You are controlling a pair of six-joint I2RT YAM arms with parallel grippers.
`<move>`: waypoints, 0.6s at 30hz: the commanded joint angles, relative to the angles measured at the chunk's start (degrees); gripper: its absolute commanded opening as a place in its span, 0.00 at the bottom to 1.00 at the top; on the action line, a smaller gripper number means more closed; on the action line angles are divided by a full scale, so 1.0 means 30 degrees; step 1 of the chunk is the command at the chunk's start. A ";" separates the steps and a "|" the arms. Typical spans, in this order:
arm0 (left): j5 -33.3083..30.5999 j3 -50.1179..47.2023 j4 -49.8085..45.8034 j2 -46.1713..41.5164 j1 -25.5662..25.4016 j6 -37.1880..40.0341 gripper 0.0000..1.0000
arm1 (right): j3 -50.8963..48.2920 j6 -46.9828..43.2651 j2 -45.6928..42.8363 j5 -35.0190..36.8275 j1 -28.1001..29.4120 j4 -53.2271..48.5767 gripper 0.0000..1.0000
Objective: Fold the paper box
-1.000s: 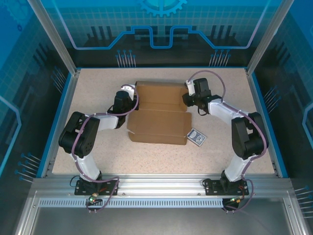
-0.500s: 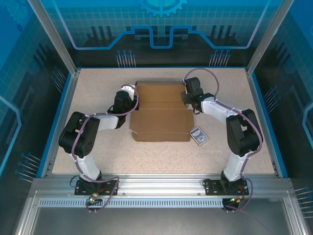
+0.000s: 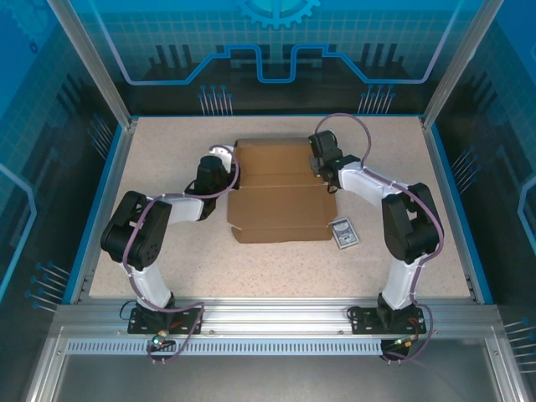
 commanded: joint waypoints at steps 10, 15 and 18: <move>0.0130 -0.0159 0.0118 -0.0673 0.0018 -0.0343 0.00 | -0.0123 -0.0432 -0.1126 -0.2409 0.0037 -0.0502 0.41; 0.0146 -0.0050 0.0005 -0.0755 0.0018 -0.0428 0.00 | -0.0634 -0.0664 -0.2365 -0.3970 0.0096 -0.0582 0.58; 0.0133 0.0035 -0.0090 -0.0755 0.0018 -0.0431 0.00 | -0.0981 -0.1117 -0.3464 -0.4057 0.0243 -0.0894 0.64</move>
